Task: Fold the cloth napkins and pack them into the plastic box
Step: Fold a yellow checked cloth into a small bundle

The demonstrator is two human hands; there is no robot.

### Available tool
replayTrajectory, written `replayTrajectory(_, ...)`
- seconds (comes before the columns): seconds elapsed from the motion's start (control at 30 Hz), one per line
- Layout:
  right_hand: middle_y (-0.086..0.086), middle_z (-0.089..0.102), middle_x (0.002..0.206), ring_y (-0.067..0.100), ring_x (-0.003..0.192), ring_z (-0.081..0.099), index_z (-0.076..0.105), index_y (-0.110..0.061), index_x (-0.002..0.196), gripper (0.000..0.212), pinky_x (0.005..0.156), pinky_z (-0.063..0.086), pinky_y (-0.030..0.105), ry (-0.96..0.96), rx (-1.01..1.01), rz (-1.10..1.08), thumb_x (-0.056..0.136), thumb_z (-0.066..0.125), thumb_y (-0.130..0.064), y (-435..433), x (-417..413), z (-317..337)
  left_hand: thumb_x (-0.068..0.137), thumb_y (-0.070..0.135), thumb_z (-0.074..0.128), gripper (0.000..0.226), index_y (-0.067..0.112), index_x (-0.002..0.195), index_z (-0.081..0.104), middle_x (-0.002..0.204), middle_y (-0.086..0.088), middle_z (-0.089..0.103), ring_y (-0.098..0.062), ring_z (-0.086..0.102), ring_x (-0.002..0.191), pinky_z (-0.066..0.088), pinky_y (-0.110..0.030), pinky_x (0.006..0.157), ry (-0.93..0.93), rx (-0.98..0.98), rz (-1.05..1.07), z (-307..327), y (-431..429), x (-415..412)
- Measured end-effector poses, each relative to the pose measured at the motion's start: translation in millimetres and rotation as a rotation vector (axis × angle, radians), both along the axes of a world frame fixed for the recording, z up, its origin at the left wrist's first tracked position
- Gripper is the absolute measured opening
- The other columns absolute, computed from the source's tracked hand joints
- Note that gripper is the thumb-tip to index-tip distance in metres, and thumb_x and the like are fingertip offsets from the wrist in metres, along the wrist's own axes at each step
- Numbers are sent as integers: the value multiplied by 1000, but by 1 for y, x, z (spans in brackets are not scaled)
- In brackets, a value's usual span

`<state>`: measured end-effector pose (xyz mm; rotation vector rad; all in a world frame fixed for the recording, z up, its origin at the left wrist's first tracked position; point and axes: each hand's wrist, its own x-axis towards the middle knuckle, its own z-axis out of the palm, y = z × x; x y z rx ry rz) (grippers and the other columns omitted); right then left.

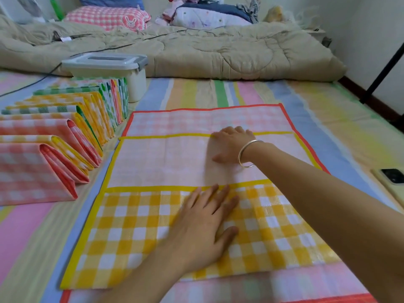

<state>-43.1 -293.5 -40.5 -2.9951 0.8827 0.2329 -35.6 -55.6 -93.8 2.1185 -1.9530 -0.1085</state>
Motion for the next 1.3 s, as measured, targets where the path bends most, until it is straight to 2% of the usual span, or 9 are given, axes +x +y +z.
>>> replayTrajectory(0.1,6,41,144,29,134,33,32,-32,148,79,107,28,43,-5,-70,-23,81,60,-62,-6,6,13,99,59,27,63,32,155,31,164,5,24,-22,19,151,18,-49,121,-7,-33,-10,-3,1,0)
replayTrajectory(0.17,7,50,138,28,130,37,42,-28,143,59,102,31,38,-64,-130,-14,90,57,-48,-8,9,23,99,58,30,61,30,153,35,163,3,28,-23,24,150,23,-51,119,-15,-60,-13,-7,1,1)
replayTrajectory(0.27,5,66,117,27,117,47,64,-24,119,28,93,35,35,-274,-166,29,94,52,-21,-2,7,41,99,57,33,61,27,152,39,161,0,32,-26,29,148,28,-53,117,-30,-93,-18,-11,0,2)
replayTrajectory(0.47,7,69,99,31,96,57,69,-14,105,18,75,41,37,-671,-162,212,88,62,-12,50,-49,82,96,56,37,66,24,153,34,161,0,31,-23,25,150,28,-53,118,15,-125,3,-11,-1,1)
replayTrajectory(0.53,2,68,91,29,88,61,67,-14,100,17,70,46,37,-791,-161,258,83,67,-11,75,-80,86,94,50,48,62,18,147,44,154,-1,43,-22,34,146,33,-50,116,31,-248,-6,-5,0,-1)
replayTrajectory(0.63,-3,66,84,23,80,61,67,-15,96,15,67,51,39,-853,-147,276,82,70,-13,106,-122,79,92,28,63,24,11,107,71,113,-4,71,-25,66,105,51,-44,89,-97,-600,-126,12,7,-10)
replayTrajectory(0.73,-6,63,81,20,78,59,68,-18,90,6,63,51,39,-870,-104,252,84,66,-19,127,-152,60,91,14,63,11,12,84,72,85,-2,68,-25,61,72,47,-38,64,-224,-743,-241,36,25,-25)
replayTrajectory(1.03,-9,64,84,17,78,58,71,-22,85,15,57,51,35,-769,-25,229,85,57,-28,162,-199,-17,93,27,64,18,16,103,73,103,2,68,-22,62,93,48,-33,80,-201,-571,-99,30,78,-18)
replayTrajectory(1.3,-9,66,92,15,81,60,75,-20,91,25,63,53,29,-746,-31,279,90,58,-38,174,-213,-32,92,43,66,24,23,102,75,102,11,69,-10,63,93,52,-26,74,-32,-403,-61,9,90,-16)
